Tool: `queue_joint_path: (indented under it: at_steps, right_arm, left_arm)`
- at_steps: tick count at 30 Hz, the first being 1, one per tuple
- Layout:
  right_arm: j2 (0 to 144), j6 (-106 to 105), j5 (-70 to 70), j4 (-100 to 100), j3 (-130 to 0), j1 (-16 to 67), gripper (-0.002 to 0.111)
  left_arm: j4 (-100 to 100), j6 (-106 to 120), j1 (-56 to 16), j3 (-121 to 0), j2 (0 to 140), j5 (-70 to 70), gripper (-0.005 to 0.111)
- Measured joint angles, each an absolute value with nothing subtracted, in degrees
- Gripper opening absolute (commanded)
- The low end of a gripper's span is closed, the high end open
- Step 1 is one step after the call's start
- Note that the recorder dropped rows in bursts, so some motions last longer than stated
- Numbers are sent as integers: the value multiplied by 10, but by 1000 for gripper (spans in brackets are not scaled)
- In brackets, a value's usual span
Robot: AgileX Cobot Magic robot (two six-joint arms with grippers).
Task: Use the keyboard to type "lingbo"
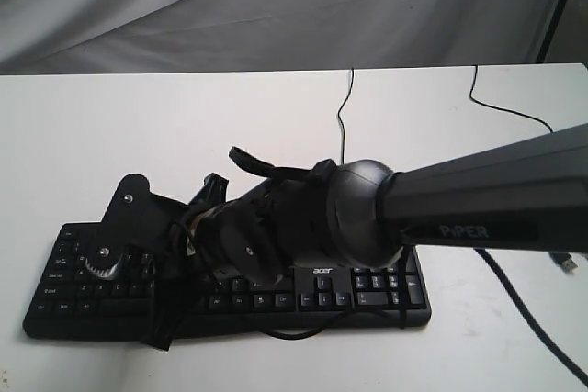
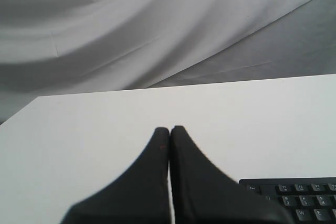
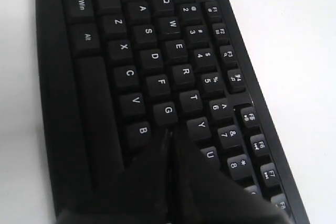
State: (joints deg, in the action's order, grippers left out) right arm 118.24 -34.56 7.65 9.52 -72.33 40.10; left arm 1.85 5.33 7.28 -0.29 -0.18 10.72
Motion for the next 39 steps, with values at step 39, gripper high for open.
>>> queue_joint_path:
  at_steps: [39]
  right_arm:
    - [1217,-346,58,101,-723,401,0]
  left_arm:
    - [18,53,73,-3,-2,107,1]
